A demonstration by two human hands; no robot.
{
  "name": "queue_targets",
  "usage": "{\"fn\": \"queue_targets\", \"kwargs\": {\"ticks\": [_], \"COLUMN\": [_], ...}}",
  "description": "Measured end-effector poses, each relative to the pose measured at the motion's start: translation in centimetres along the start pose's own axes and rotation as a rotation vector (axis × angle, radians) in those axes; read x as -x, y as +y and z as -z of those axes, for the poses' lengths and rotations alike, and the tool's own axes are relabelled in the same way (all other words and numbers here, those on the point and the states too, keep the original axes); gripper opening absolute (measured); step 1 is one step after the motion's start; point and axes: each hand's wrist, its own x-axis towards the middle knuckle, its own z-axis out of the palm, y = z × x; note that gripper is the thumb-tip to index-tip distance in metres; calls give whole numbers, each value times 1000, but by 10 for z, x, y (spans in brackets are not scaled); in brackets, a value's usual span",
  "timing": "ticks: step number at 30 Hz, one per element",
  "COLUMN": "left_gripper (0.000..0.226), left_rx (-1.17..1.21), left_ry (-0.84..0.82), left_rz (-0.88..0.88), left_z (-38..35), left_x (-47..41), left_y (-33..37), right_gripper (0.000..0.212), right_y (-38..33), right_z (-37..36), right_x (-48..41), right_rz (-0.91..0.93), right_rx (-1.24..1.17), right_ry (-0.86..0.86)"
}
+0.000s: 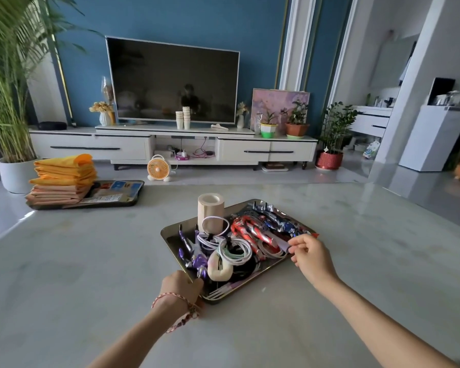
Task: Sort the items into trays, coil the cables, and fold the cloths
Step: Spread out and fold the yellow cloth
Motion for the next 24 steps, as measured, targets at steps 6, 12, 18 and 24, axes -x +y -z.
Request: {"fn": "queue_targets", "kwargs": {"ticks": [6, 12, 18, 24], "left_gripper": [36, 38, 40, 36], "left_rx": [-70, -77, -150, -69], "left_ry": [103, 195, 274, 382], "left_rz": [8, 76, 160, 236], "left_z": [10, 57, 107, 147], "left_x": [-9, -26, -38, -36], "left_y": [-7, -52, -98, -149], "right_gripper": [21, 27, 39, 38], "right_y": [9, 14, 9, -23], "right_z": [6, 2, -30, -98], "right_x": [-9, -11, -2, 23], "right_rz": [-45, -126, -269, -244], "right_rx": [22, 81, 33, -204], "right_ry": [106, 231, 37, -93]}}
